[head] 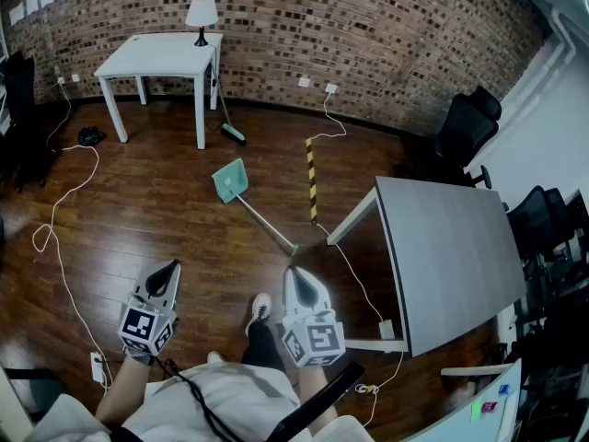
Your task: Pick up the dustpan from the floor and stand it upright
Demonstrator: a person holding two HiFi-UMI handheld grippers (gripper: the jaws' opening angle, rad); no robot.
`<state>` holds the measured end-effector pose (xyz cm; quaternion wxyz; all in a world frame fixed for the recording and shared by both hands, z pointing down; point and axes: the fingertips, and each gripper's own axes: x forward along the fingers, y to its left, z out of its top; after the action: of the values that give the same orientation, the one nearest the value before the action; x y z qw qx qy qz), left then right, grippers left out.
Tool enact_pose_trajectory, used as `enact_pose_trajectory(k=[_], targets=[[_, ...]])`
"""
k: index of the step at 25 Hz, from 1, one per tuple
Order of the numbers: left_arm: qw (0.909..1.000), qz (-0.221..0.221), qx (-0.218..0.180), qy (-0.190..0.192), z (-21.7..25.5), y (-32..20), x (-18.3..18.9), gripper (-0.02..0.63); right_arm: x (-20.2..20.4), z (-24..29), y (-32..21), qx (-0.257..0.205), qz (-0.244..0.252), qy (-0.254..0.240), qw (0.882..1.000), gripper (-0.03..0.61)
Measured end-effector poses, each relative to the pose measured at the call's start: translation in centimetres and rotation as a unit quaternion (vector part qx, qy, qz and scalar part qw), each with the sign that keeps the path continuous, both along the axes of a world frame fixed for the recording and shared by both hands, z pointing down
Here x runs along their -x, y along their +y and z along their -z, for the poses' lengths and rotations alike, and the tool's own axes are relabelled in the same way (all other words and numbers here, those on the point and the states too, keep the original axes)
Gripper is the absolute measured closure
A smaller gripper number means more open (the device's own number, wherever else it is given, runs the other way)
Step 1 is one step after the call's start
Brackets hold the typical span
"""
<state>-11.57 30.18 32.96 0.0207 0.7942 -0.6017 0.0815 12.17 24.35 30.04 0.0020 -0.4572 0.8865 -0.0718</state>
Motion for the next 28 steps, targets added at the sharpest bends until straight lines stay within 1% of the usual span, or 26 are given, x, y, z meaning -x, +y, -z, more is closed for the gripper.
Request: enact_pose_trajectory(k=[5, 9, 11, 14, 17, 19, 21, 25, 28], targets=[[0.9999, -0.003, 0.006, -0.014, -1.6, -7.2, 0.2, 0.623, 0.1, -2.0, -7.9, 0.004, -0.002, -0.01, 1.0, 0.589], [0.9995, 0.016, 0.017, -0.02, -1.3, -14.8, 0.7, 0.623, 0.0, -2.8, -15.9, 0.014, -0.001, -0.02, 1.0, 0.589], [0.9992, 0.028, 0.017, -0.023, -0.8, -18.9, 0.9, 0.623, -0.1, -2.3, -19.9, 0.005, 0.002, -0.017, 1.0, 0.589], [0.9988, 0.036, 0.0, -0.032, 0.2, -24.8, 0.5, 0.623, -1.0, -1.2, -25.2, -0.019, 0.008, -0.008, 1.0, 0.589], [0.998, 0.038, -0.005, -0.049, 0.9, -29.4, -0.1, 0.623, -2.4, -1.0, -29.6, -0.027, 0.006, -0.004, 1.0, 0.589], [0.9977, 0.036, -0.002, -0.058, 1.0, -31.6, -0.3, 0.623, -2.9, -0.9, -31.8, -0.022, -0.002, -0.012, 1.0, 0.589], [0.9977, 0.035, -0.005, -0.058, 1.2, -33.4, -0.3, 0.623, -2.7, -0.4, -33.4, -0.027, -0.004, -0.013, 1.0, 0.589], [0.9981, 0.033, -0.012, -0.051, 2.5, -36.5, -0.1, 0.623, -1.4, 0.8, -35.8, -0.042, -0.002, 0.004, 0.999, 0.589], [0.9982, 0.024, -0.02, -0.05, 2.6, -37.9, 0.2, 0.623, -0.4, 1.2, -36.4, -0.052, 0.006, 0.017, 0.998, 0.589]])
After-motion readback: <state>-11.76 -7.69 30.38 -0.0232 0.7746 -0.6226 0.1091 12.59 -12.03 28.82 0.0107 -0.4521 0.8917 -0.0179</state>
